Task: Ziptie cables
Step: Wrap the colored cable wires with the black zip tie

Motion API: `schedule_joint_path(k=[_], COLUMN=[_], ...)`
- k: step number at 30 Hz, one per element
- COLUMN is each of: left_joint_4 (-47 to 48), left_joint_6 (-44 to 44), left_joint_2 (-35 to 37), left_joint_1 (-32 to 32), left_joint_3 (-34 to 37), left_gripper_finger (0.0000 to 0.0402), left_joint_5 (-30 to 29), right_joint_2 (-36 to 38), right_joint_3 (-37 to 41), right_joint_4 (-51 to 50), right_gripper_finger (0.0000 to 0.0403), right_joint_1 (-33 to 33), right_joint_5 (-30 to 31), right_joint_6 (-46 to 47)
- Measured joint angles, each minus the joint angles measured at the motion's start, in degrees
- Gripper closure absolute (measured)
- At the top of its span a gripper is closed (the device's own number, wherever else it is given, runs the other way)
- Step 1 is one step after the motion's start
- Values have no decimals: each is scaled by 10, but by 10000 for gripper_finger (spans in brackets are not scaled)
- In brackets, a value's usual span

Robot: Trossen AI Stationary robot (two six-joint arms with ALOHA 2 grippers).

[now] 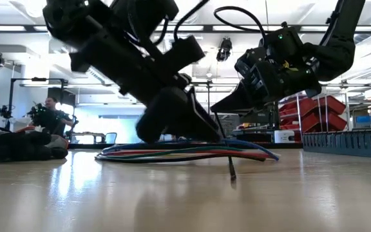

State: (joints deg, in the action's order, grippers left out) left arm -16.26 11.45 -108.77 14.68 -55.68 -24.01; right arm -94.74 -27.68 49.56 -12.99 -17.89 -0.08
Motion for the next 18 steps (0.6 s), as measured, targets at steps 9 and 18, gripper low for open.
schedule_joint_path(k=[9, 18], left_joint_4=[-1, -260], left_joint_6=[-101, -149], left_joint_2=[38, 26], left_joint_1=[-18, -65], left_joint_3=[16, 129], left_gripper_finger=[213, 232], left_joint_5=[6, 37], right_joint_2=[0, 0], right_joint_3=[0, -17], right_joint_4=[8, 26], right_gripper_finger=[401, 401], right_joint_1=[6, 16], right_joint_5=[-6, -36], right_joint_6=[-10, -25])
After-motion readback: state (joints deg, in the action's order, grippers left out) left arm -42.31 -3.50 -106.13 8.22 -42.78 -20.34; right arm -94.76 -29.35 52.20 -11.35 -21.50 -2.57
